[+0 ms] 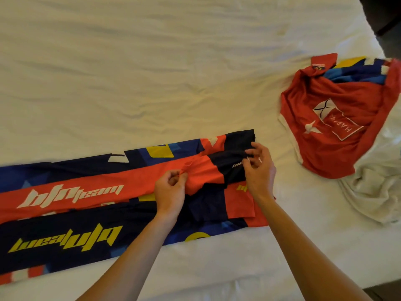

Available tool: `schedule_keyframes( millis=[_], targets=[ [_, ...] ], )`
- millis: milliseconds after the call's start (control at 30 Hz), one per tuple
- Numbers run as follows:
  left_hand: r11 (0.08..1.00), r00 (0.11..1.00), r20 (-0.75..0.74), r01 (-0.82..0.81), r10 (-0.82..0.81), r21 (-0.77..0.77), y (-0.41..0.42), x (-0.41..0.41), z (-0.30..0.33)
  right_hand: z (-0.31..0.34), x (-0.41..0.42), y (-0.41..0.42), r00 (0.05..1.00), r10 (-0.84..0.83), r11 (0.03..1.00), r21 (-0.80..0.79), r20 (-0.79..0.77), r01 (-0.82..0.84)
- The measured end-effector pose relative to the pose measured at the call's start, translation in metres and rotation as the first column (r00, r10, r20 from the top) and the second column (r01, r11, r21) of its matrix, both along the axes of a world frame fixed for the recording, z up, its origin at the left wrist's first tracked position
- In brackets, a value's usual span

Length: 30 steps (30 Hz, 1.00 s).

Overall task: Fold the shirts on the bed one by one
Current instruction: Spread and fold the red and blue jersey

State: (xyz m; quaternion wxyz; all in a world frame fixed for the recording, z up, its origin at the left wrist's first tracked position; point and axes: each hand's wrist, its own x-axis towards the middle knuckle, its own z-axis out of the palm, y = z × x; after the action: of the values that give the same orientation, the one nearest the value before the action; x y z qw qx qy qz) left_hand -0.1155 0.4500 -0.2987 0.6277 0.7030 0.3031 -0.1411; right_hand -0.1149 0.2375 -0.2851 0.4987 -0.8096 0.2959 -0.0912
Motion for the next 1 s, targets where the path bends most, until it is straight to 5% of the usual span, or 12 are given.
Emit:
schedule_keyframes(
  millis=[67,133,233,300,400,500,600,733,833,933,1000],
  targets=[
    [0.992,0.998,0.052,0.033,-0.040,0.124,0.000,-0.006,0.002,-0.001,-0.007,0.016,0.996,0.072,0.967,-0.246,0.045,-0.059],
    [0.948,0.980,0.152,0.078,-0.130,0.309,0.003,-0.016,0.005,-0.008,-0.018,0.040,0.960,0.280,0.815,-0.524,-0.018,-0.248],
    [0.801,0.865,0.328,0.130,-0.380,0.585,0.013,-0.030,0.004,-0.024,-0.038,0.071,0.746,0.610,0.580,-0.491,-0.268,-0.651],
    [0.698,0.793,0.329,0.162,-0.513,0.698,0.024,-0.034,-0.003,-0.039,-0.050,0.078,0.656,0.589,0.466,-0.465,-0.472,-0.753],
    [0.649,0.752,0.281,0.245,-0.596,0.720,0.044,-0.035,-0.014,-0.045,-0.056,0.087,0.726,0.467,0.501,-0.526,-0.505,-0.687],
    [0.593,0.667,0.242,0.365,-0.704,0.718,0.065,-0.028,-0.024,-0.043,-0.059,0.115,0.732,0.555,0.505,-0.540,-0.395,-0.674],
    [0.405,0.566,0.065,0.499,-0.822,0.766,0.094,-0.017,-0.036,-0.047,-0.067,0.143,0.684,0.552,0.411,-0.558,-0.476,-0.721],
    [0.055,0.445,-0.216,0.522,-0.869,0.851,0.182,-0.009,-0.048,-0.045,-0.067,0.183,0.785,0.371,0.493,-0.611,-0.497,-0.620],
    [0.010,0.537,-0.301,0.501,-0.788,0.866,0.284,0.001,-0.042,-0.043,-0.071,0.230,0.781,0.451,0.471,-0.628,-0.432,-0.619],
    [0.017,0.687,-0.407,0.520,-0.602,0.854,0.377,0.010,-0.026,-0.038,-0.077,0.292,0.682,0.623,0.392,-0.602,-0.384,-0.696],
    [0.027,0.706,-0.427,0.533,-0.566,0.846,0.406,0.018,-0.015,-0.032,-0.080,0.337,0.612,0.742,0.393,-0.562,-0.273,-0.728]
  ],
)
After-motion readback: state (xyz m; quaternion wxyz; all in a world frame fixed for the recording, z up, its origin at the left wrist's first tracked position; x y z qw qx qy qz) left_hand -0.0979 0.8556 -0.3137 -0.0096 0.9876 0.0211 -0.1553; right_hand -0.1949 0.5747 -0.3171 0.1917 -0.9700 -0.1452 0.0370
